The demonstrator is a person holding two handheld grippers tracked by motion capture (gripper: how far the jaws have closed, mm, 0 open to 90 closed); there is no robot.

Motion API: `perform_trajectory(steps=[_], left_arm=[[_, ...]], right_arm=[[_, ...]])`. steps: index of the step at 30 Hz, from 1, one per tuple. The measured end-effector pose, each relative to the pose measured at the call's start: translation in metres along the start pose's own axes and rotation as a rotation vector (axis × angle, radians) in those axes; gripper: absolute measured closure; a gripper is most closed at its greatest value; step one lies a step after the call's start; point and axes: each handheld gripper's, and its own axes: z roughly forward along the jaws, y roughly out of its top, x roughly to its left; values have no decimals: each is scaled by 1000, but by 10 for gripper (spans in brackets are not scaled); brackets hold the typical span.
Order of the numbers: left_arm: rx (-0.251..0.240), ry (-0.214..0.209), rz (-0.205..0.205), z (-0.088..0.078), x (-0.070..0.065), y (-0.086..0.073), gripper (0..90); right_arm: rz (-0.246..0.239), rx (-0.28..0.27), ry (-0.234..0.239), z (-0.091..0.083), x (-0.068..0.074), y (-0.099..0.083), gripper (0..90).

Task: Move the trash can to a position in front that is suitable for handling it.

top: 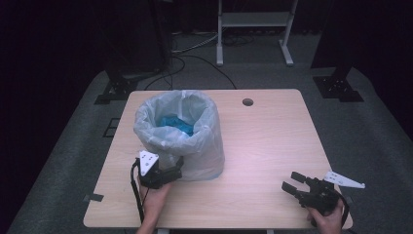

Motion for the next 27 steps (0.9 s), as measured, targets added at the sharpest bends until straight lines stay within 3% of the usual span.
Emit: perform_trajectory(steps=[2, 8, 12, 15, 18, 23, 27], left_arm=[[-2, 2, -19, 7, 0, 3, 0], [5, 5, 2, 31, 0, 13, 0], [10, -12, -3, 35, 3, 14, 1], [16, -90, -16, 27, 11, 7, 61], [17, -131, -18, 17, 17, 2, 59], [9, -164, -30, 1, 25, 3, 44], [-19, -204, -12, -19, 32, 13, 45]], right_arm=[[1, 4, 1, 1, 0, 0, 221], [6, 2, -4, 0, -1, 0, 221], [7, 2, -9, 0, -3, -1, 221], [9, 0, -9, -1, -3, -1, 221], [13, 2, -5, 0, -4, -1, 220], [14, 7, -2, 3, -3, -2, 220], [5, 10, -6, 5, -1, -1, 220]])
